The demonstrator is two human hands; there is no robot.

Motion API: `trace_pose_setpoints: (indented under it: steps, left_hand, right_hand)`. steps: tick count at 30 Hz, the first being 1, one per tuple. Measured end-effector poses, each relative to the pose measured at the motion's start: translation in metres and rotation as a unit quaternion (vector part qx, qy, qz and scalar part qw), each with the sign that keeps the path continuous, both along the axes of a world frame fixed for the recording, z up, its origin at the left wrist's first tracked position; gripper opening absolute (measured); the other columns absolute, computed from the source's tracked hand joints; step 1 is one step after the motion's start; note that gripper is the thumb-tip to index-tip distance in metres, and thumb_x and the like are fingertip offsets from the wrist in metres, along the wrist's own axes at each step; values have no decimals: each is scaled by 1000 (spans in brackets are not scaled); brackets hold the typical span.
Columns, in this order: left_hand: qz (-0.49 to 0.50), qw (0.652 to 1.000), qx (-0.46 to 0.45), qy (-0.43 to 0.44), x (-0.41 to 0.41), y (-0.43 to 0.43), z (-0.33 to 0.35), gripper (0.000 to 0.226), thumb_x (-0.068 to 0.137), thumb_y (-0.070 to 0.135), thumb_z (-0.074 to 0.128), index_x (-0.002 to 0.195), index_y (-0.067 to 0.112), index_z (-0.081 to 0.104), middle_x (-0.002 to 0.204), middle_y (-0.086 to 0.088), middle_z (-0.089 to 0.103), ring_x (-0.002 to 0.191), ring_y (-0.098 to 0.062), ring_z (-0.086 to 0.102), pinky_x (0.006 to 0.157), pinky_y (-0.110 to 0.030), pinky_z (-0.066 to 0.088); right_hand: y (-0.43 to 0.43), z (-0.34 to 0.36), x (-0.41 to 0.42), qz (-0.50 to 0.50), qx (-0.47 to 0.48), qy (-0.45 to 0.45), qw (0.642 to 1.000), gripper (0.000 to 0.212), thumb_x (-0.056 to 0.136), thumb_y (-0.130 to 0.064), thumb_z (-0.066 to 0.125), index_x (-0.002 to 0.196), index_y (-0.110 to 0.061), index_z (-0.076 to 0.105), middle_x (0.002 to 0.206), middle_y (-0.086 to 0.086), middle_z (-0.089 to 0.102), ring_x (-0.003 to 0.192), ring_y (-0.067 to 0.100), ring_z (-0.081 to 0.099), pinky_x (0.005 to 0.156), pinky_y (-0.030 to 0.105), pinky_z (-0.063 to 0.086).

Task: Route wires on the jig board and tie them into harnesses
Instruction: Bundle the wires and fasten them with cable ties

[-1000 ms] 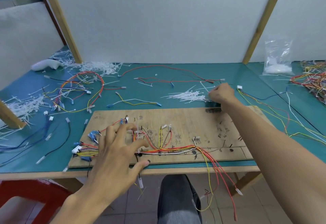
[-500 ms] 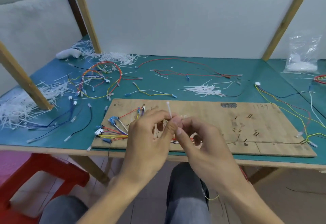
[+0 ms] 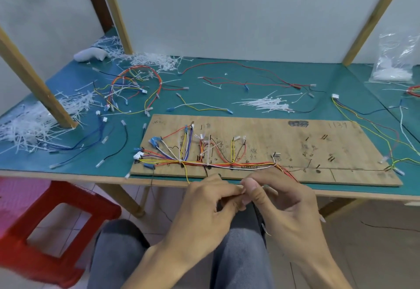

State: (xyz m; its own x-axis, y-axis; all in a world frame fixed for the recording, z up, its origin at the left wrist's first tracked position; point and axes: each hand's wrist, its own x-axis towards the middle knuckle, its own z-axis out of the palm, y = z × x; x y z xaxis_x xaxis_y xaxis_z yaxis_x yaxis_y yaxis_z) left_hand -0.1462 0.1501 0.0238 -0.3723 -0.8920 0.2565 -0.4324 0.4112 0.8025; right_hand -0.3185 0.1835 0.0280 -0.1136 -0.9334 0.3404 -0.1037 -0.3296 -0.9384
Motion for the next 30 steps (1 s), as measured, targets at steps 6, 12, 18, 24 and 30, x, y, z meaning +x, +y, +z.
trace_pose_setpoints:
  steps: [6,12,18,24,30]
  left_hand:
    - [-13,999,-29,-24,1,-5,-8,10,97,29,76,87,30,79,78,16,63,86,-12,59,73,-26,46]
    - [35,961,-188,-200,3,-34,-18,43,96,39,69,133,18,69,132,10,66,119,-20,52,103,-37,47]
    - [13,929,-205,-308,0,-54,-29,58,93,35,68,146,15,59,143,6,62,117,-22,46,100,-43,49]
    - [10,917,-254,-306,6,-52,-37,59,92,25,66,150,24,55,147,10,59,111,-25,49,93,-41,44]
    - [9,921,-247,-302,5,-50,-45,48,100,30,56,147,25,60,157,12,52,112,-24,49,99,-41,42]
  right_hand:
    - [-4,-20,3,-11,47,-26,999,6,89,-11,78,89,-16,80,91,6,74,79,23,71,74,28,58]
    - [-36,-21,-8,-113,52,-2,992,8,97,-26,74,92,-20,77,86,3,76,79,15,70,77,34,59]
    - [-84,-27,-5,-211,24,25,977,14,105,-22,67,93,-14,69,80,2,71,71,21,69,74,54,59]
    - [-108,-40,11,-248,-7,52,967,13,105,-24,67,94,-17,69,78,-8,69,68,12,65,72,47,57]
    - [-111,-48,12,-267,-31,69,961,14,105,-27,67,98,-15,70,84,-7,71,73,14,67,71,44,57]
